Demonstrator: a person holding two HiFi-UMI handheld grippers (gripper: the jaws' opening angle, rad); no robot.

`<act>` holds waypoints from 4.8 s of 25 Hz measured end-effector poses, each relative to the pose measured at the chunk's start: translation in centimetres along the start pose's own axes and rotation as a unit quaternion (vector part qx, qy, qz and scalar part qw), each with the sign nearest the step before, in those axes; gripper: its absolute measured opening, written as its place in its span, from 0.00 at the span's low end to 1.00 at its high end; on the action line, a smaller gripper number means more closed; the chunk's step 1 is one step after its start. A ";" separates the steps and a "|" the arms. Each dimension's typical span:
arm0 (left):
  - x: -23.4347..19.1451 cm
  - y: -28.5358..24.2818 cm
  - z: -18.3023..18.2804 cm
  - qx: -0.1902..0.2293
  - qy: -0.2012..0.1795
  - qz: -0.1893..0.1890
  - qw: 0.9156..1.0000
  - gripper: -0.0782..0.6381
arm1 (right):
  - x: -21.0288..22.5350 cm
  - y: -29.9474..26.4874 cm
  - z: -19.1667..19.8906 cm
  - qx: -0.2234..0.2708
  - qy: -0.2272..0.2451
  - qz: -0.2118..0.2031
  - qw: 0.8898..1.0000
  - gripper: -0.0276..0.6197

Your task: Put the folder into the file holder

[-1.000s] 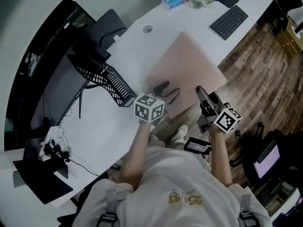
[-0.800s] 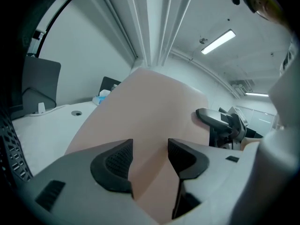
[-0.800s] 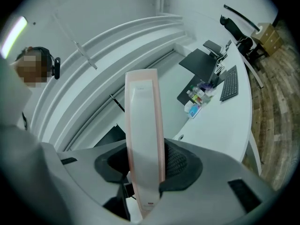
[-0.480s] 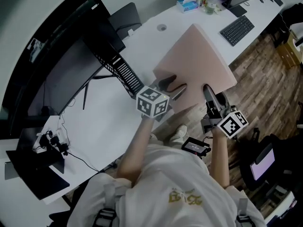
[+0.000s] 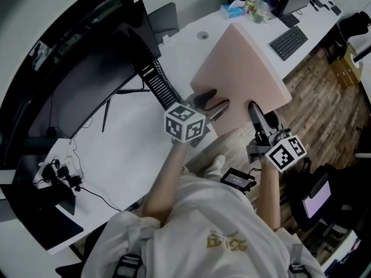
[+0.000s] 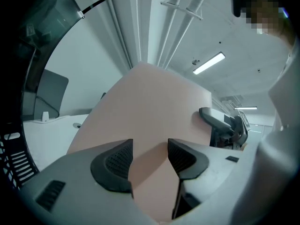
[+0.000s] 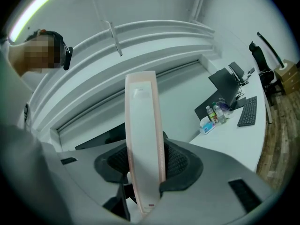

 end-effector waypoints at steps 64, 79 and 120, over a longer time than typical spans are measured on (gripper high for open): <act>-8.9 14.4 -4.7 0.176 0.094 -0.056 0.978 0.45 | -13.6 -12.4 6.0 -0.030 0.085 -0.107 0.990 0.34; -12.2 14.3 -4.1 0.193 0.136 -0.073 0.969 0.44 | -12.6 -15.1 8.0 -0.029 0.095 -0.111 0.989 0.34; -16.4 15.6 -1.1 0.177 0.179 -0.118 0.961 0.39 | -11.2 -17.3 13.8 -0.051 0.096 -0.103 0.989 0.34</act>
Point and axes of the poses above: the fingertips, and each gripper's own axes: y backward along the fingers, x to its right, z out of its underside, the point moved 10 cm from there along y, backward along the fingers, and after that the axes turned 11 degrees about x, right-handed, at the moved point
